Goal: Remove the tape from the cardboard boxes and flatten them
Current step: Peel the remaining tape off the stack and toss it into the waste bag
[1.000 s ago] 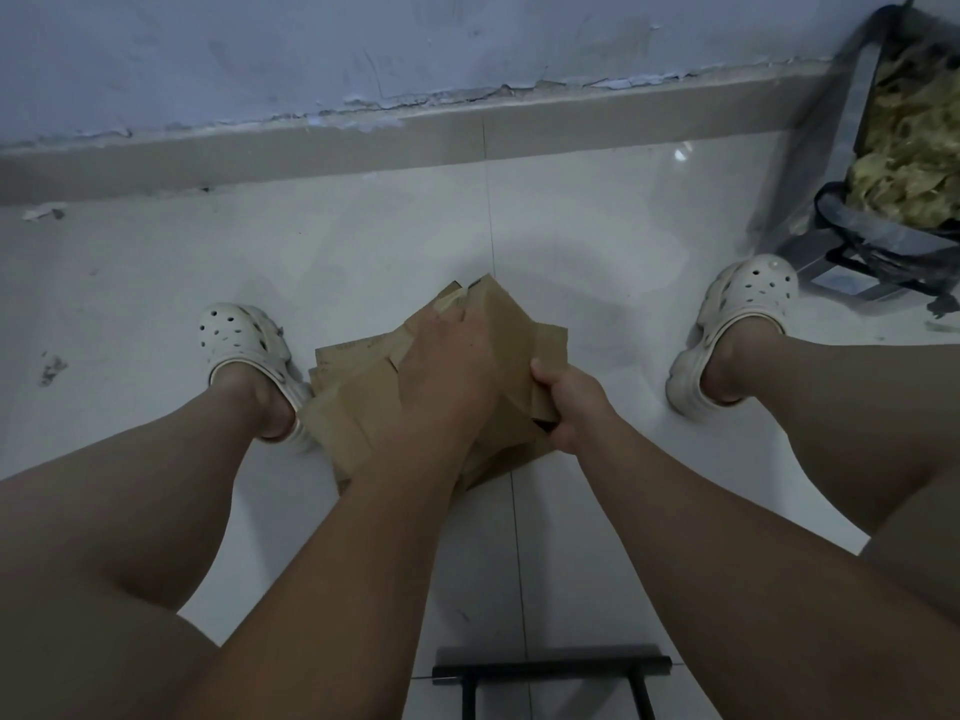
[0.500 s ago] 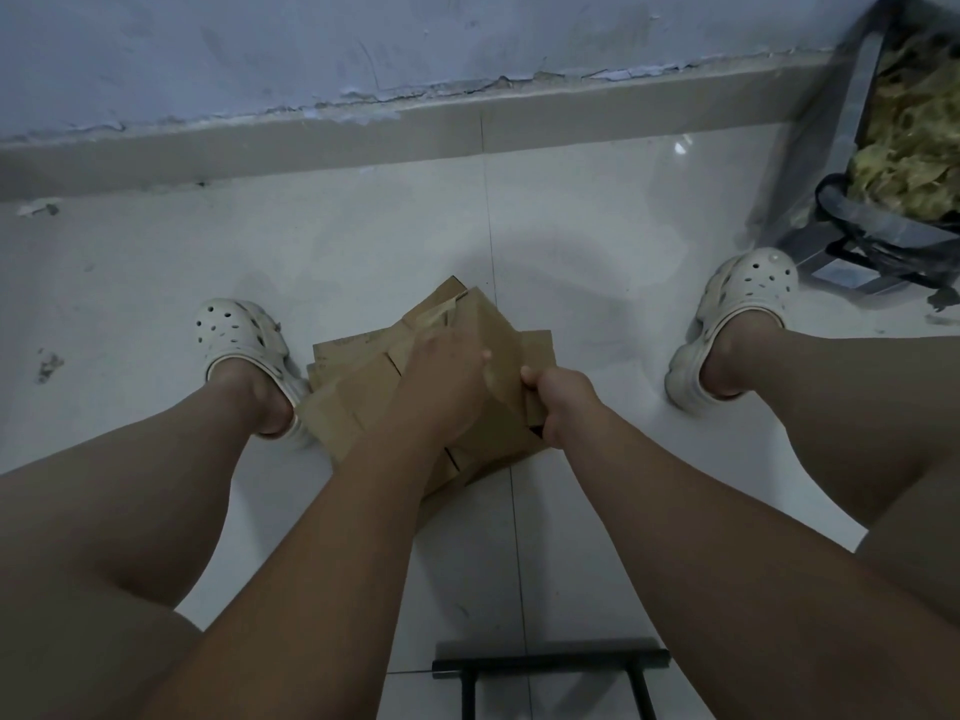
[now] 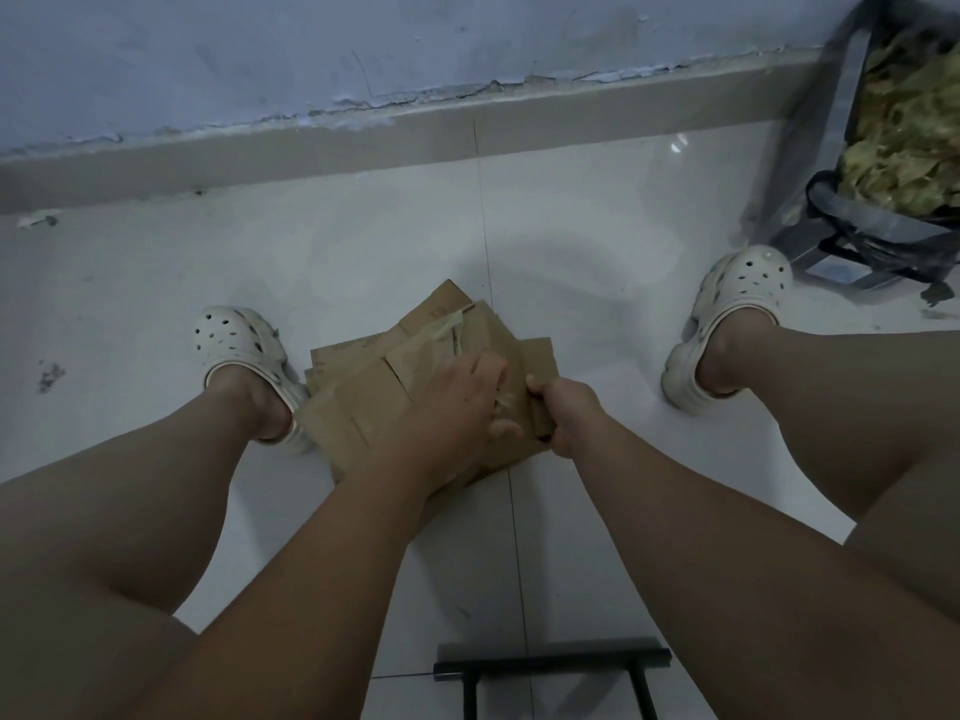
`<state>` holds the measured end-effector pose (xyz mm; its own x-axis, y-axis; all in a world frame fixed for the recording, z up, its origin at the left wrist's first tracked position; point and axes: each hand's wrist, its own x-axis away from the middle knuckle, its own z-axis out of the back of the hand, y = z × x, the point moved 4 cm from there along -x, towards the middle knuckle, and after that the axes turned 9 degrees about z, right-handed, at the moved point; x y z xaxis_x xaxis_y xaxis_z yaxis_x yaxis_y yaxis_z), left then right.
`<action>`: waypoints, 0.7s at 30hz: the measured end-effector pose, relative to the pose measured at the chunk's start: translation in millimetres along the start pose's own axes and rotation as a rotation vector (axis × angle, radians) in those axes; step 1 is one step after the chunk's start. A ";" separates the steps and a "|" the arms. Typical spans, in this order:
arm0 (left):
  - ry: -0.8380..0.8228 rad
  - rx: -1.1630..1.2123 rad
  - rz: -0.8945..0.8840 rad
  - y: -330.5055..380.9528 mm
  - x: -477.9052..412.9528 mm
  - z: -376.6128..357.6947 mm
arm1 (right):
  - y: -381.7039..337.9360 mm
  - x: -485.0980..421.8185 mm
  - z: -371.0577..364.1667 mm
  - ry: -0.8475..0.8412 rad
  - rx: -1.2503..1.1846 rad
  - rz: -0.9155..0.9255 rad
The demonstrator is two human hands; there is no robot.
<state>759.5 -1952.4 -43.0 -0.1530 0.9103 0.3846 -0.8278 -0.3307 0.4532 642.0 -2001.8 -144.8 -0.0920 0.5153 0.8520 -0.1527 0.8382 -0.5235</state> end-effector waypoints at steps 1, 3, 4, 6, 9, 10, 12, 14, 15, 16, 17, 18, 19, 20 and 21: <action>0.026 -0.053 0.017 -0.6 -0.9 -0.7 | -2.4 -2.9 2.9 0.011 0.051 0.085; 0.117 -0.117 0.011 1.9 -1.3 1.5 | -10.3 -7.6 6.3 0.050 0.351 0.271; 0.166 -0.143 -0.020 4.1 -1.2 2.7 | -14.6 -7.4 5.3 0.077 0.521 0.356; 0.230 -0.193 -0.082 6.7 -1.8 4.3 | -24.7 -1.3 -2.3 0.127 0.671 0.502; 0.254 -0.211 -0.099 2.9 -3.4 0.7 | -35.0 4.0 -18.9 0.042 0.531 0.592; 0.252 -0.204 -0.103 1.9 -2.3 -2.1 | -36.2 5.7 -24.5 -0.030 0.460 0.575; 0.253 -0.200 -0.125 -1.9 1.7 -9.8 | -35.7 12.4 -31.8 -0.164 0.320 0.498; 0.234 -0.168 -0.154 -7.1 7.8 -19.7 | -31.5 14.8 -34.7 -0.246 0.271 0.437; 0.221 -0.169 -0.156 -10.7 9.7 -26.1 | -28.4 13.6 -35.1 -0.262 0.283 0.426; 0.207 -0.174 -0.145 -13.8 11.3 -32.4 | -25.8 12.3 -35.3 -0.265 0.297 0.417; 0.205 -0.170 -0.142 -15.2 13.2 -36.9 | -23.6 11.9 -35.4 -0.258 0.305 0.408; 0.220 -0.163 -0.156 -15.7 14.9 -39.2 | -22.1 11.5 -35.9 -0.248 0.311 0.400; 0.245 -0.147 -0.170 -15.5 15.9 -39.6 | -20.9 10.7 -36.5 -0.238 0.324 0.400; 0.265 -0.118 -0.173 -14.1 16.8 -39.8 | -20.0 10.1 -37.1 -0.229 0.342 0.405; 0.282 -0.100 -0.184 -13.0 16.9 -39.8 | -19.6 9.7 -37.9 -0.223 0.356 0.407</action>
<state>746.2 -1922.7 -74.4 -0.1275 0.9900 0.0604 -0.9018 -0.1410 0.4085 681.3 -2006.5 -126.3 -0.4112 0.7010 0.5827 -0.3795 0.4496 -0.8086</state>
